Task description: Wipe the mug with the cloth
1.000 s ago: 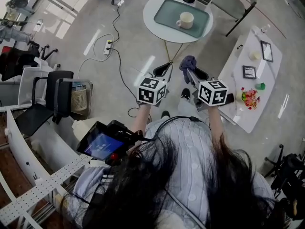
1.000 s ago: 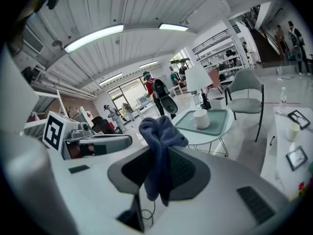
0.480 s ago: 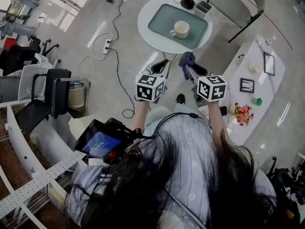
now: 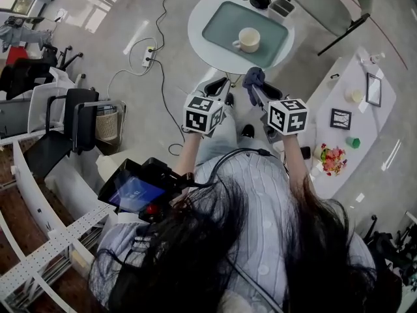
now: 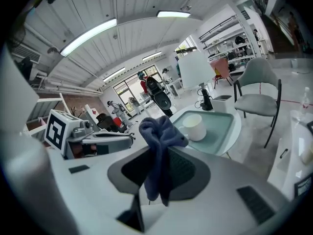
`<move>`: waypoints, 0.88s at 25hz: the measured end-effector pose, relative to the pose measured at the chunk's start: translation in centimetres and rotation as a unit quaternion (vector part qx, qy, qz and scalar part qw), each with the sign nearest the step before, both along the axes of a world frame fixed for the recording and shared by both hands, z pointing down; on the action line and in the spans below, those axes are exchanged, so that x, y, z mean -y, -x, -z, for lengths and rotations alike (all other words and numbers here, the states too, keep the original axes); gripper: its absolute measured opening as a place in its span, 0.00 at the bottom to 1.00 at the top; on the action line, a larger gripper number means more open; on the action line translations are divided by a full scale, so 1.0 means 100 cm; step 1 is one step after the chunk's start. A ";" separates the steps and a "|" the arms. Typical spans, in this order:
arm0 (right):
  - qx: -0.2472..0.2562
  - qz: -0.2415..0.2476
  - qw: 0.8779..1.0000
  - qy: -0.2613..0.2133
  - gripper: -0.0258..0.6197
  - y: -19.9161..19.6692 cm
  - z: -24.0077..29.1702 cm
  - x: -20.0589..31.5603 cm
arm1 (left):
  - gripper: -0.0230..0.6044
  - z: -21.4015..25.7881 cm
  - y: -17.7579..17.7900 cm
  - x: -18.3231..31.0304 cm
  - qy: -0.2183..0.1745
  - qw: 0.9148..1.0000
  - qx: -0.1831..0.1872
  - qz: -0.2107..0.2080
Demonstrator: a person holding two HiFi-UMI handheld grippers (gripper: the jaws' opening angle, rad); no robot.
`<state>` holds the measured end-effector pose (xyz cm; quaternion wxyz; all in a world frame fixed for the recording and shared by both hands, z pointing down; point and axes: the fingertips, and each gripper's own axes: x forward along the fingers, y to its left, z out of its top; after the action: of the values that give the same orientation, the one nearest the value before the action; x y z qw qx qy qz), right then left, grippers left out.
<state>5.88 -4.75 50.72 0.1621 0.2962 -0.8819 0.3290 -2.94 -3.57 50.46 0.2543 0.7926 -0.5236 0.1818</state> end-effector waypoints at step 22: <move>-0.087 0.021 0.996 0.017 0.20 0.053 -0.065 0.099 | 0.13 -0.098 0.033 0.139 0.071 0.977 0.109 -0.168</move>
<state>0.62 -14.67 57.27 0.2501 0.3027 -0.8645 0.3137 -6.21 -17.49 60.28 0.2169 0.8245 -0.3936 0.3438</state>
